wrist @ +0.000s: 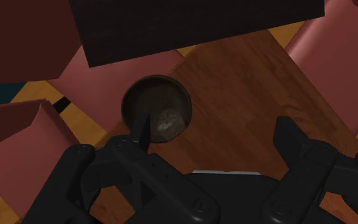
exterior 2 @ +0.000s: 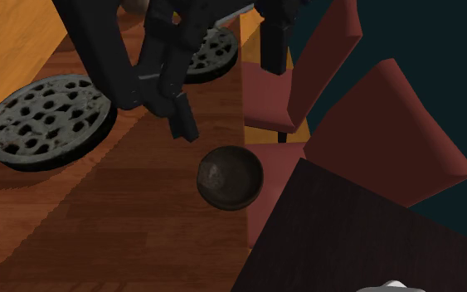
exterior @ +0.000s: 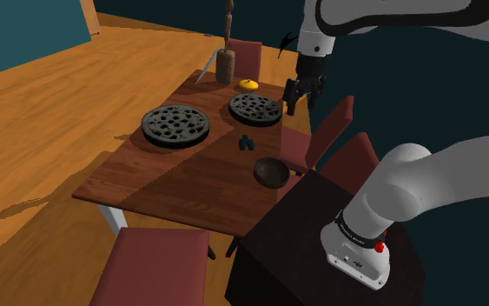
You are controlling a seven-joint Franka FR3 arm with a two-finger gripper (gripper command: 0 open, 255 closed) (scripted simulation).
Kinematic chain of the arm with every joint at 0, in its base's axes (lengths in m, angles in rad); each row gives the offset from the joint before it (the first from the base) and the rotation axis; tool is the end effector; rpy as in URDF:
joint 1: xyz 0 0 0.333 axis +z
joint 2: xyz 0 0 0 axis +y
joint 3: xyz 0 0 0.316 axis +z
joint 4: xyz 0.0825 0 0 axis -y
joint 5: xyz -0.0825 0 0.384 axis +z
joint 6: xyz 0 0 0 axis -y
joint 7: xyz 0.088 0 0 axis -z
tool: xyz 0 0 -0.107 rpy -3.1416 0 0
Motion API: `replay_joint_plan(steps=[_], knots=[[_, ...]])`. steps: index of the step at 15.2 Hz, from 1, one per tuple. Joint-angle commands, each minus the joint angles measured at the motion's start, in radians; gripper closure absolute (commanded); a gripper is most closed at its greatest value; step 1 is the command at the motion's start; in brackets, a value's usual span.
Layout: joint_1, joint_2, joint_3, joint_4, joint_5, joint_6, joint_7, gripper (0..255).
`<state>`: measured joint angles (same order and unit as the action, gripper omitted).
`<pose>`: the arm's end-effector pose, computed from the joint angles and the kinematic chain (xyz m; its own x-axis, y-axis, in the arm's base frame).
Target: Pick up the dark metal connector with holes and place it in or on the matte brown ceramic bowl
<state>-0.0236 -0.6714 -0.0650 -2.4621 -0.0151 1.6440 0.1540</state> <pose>0.3308 -0.0334 0.5092 0.9643 -0.2188 -0.1492 -0.2217 -0.9751 -0.0028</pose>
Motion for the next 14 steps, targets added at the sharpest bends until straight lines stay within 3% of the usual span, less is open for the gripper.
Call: replay_joint_plan(steps=[1, 14], knots=[[-0.005, 0.065, -0.008, -0.003, -0.003, 0.071, 0.001, 0], [-0.035, 0.54, -0.077, 0.108, 0.01, 0.438, -0.03, 0]])
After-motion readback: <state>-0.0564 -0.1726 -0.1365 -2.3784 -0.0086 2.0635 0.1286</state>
